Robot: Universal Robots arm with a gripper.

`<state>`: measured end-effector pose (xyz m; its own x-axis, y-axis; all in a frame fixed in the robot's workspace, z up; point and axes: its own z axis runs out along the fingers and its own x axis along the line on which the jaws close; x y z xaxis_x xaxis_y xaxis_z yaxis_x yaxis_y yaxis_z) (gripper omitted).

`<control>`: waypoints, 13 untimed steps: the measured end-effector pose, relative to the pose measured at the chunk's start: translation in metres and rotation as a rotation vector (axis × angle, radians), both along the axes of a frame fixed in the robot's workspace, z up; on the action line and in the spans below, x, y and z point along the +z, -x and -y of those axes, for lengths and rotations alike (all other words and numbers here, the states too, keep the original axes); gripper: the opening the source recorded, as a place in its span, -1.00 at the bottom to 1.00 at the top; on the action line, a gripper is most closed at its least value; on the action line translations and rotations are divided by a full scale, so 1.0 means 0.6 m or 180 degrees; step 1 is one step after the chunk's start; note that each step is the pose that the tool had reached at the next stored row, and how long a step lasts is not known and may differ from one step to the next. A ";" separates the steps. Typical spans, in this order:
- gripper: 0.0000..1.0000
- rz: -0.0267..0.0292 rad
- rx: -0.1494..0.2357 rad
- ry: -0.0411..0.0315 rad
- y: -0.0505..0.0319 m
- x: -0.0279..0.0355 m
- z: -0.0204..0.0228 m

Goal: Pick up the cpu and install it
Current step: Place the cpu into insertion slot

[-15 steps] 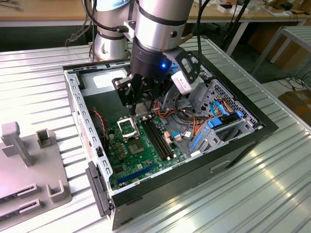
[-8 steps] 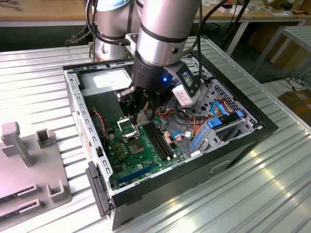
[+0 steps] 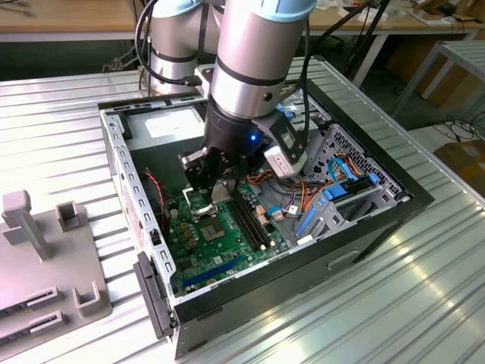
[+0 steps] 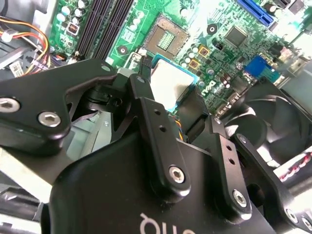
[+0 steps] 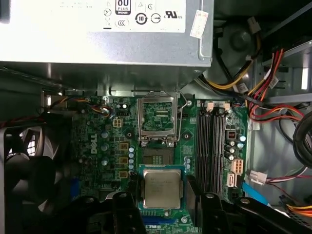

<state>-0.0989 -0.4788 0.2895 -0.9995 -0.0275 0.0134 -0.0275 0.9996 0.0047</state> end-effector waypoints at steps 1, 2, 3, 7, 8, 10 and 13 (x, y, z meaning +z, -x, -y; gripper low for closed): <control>-0.04 0.0000 0.0000 0.0000 0.000 -0.005 0.0000; -0.04 0.0000 0.0000 0.0000 0.000 -0.008 0.0000; -0.04 0.0000 0.0000 0.0000 0.000 -0.011 0.0000; -0.04 0.0000 0.0000 0.0000 0.000 -0.029 0.0000; -0.04 0.0000 0.0000 0.0000 0.000 -0.032 0.0000; -0.04 0.0000 0.0000 0.0000 0.000 -0.040 0.0000; -0.04 0.0000 0.0000 0.0000 0.000 -0.051 -0.0001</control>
<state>-0.0989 -0.4788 0.2587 -0.9995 -0.0275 0.0133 -0.0274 0.9996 0.0049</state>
